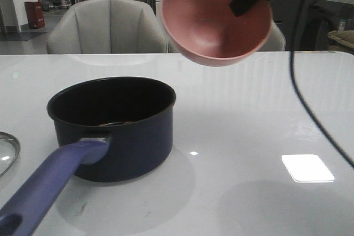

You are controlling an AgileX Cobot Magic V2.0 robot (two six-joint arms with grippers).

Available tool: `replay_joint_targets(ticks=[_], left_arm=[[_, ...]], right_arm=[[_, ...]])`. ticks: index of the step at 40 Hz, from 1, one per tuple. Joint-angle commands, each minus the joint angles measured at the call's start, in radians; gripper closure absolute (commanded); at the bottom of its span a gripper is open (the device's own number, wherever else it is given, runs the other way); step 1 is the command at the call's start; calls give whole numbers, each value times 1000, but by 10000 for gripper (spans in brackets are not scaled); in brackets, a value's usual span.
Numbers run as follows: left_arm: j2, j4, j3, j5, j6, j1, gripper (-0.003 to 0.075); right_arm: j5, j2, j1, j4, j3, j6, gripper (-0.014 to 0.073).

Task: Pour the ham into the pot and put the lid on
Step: 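Carry the empty bowl back and set it down with the right gripper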

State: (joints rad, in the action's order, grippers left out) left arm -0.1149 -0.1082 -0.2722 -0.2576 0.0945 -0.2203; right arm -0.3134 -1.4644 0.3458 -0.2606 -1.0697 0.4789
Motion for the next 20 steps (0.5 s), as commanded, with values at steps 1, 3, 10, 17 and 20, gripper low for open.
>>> replay_joint_targets(ticks=[1,3,10,17,20], left_arm=[[-10,-7,-26,84,0,-7,199],[-10,-7,-26,87,0,-7,199],[-10,-7,-26,94,0,-7,199],[-10,-7,-26,94,0,-7,199],[-10,-7,-26,94,0,-7,199]], right_arm=[[-45,52,-30,44,-30,5,456],[-109,43,-43,62,-30,-23,456],[-259,-12,-106,153,-30,-256,456],[-343,-93,-190,157,-30,-390,456],[-365,-126,-213,157,-30,-390,453]])
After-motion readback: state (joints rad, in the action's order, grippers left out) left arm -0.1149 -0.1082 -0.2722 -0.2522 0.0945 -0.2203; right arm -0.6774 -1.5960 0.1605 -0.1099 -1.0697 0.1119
